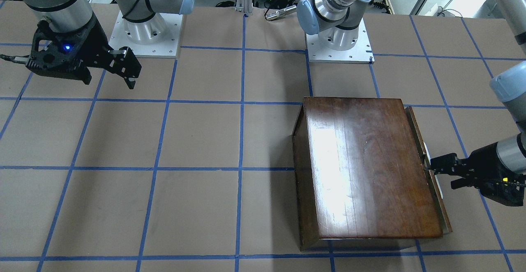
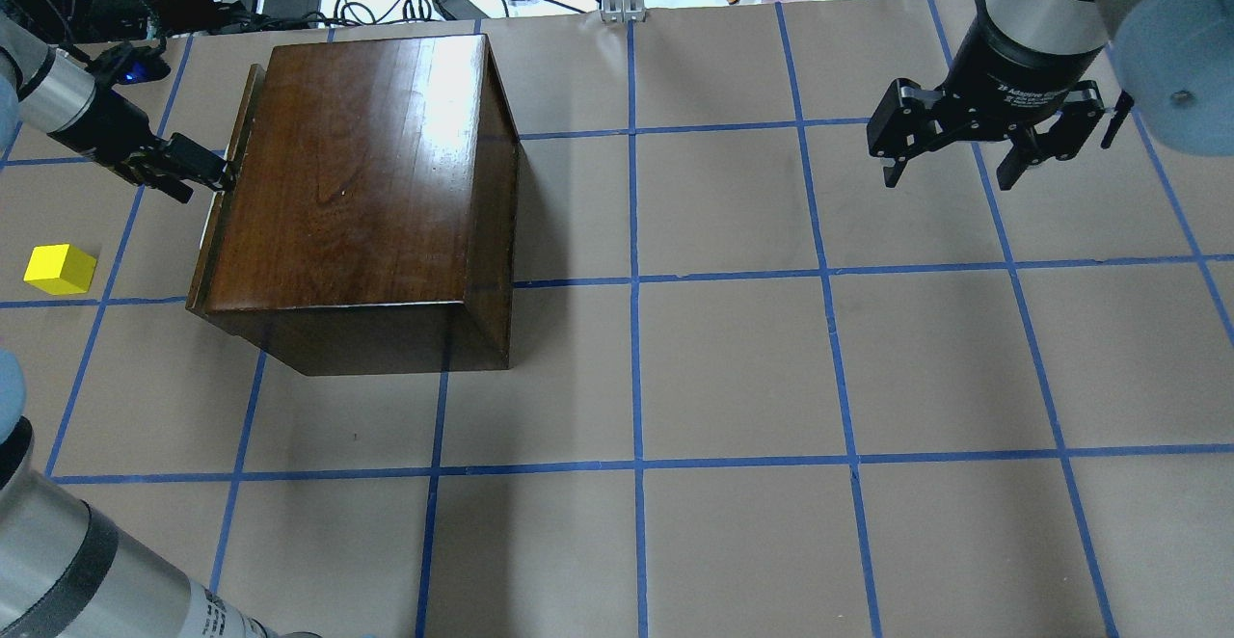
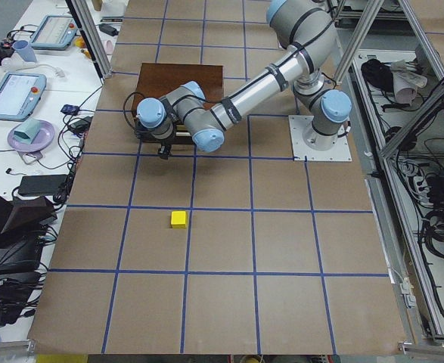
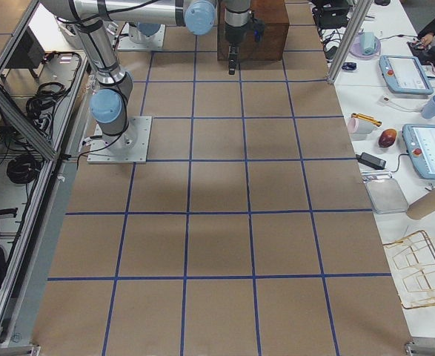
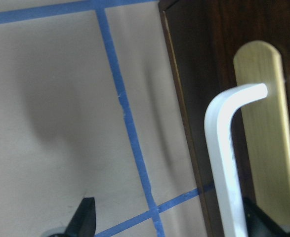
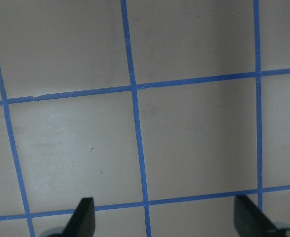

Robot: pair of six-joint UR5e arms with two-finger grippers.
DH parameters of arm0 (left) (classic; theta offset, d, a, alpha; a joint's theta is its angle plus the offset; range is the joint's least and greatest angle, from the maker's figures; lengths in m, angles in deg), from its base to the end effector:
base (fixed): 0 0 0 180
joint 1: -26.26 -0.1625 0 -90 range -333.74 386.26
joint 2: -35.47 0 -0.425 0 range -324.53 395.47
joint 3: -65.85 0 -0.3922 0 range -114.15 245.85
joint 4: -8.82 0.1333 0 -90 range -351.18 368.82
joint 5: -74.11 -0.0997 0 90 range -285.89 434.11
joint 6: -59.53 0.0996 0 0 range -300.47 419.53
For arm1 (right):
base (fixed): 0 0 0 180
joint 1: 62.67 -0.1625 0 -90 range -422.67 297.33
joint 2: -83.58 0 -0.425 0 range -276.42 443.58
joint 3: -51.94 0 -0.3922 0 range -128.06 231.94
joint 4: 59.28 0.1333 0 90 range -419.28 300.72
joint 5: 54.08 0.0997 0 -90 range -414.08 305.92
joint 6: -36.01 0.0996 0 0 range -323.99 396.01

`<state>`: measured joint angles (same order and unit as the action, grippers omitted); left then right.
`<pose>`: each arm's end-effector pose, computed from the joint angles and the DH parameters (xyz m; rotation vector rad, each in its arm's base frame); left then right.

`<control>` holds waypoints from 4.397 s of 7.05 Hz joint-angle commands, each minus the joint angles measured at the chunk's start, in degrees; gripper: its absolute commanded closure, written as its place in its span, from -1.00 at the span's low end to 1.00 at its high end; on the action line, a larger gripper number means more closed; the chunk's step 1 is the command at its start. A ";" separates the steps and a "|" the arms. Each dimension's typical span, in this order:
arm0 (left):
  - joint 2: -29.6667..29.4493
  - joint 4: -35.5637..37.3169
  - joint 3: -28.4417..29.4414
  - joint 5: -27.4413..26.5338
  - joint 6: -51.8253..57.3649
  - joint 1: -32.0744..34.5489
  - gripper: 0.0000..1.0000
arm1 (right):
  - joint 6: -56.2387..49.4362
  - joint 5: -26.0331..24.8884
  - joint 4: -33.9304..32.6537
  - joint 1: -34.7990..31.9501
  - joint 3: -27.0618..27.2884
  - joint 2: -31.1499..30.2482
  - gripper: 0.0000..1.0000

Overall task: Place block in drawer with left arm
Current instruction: 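Pull the drawer open with the left gripper, away from the cabinet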

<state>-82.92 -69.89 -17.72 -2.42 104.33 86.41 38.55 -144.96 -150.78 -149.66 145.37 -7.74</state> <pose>0.1857 -0.6381 0.2761 -0.3387 -2.8225 -0.0075 0.1063 -0.4870 0.4723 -0.1512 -3.1226 -0.0167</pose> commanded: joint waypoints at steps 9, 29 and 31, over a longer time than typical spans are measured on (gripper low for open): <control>-0.79 -0.39 2.71 -0.81 5.03 -2.13 -1.00 | 0.00 0.00 0.00 -0.02 0.09 0.00 -1.00; -5.27 -0.22 10.53 -4.42 12.16 -3.89 -0.97 | 0.00 0.00 0.00 -0.02 0.00 0.00 -1.00; -5.71 -0.22 11.50 -5.12 13.39 -3.98 -0.97 | 0.00 0.00 0.00 -0.02 0.00 0.00 -1.00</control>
<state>-88.39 -70.11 -6.91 -7.23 117.28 82.48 38.55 -144.96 -150.78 -149.68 145.37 -7.74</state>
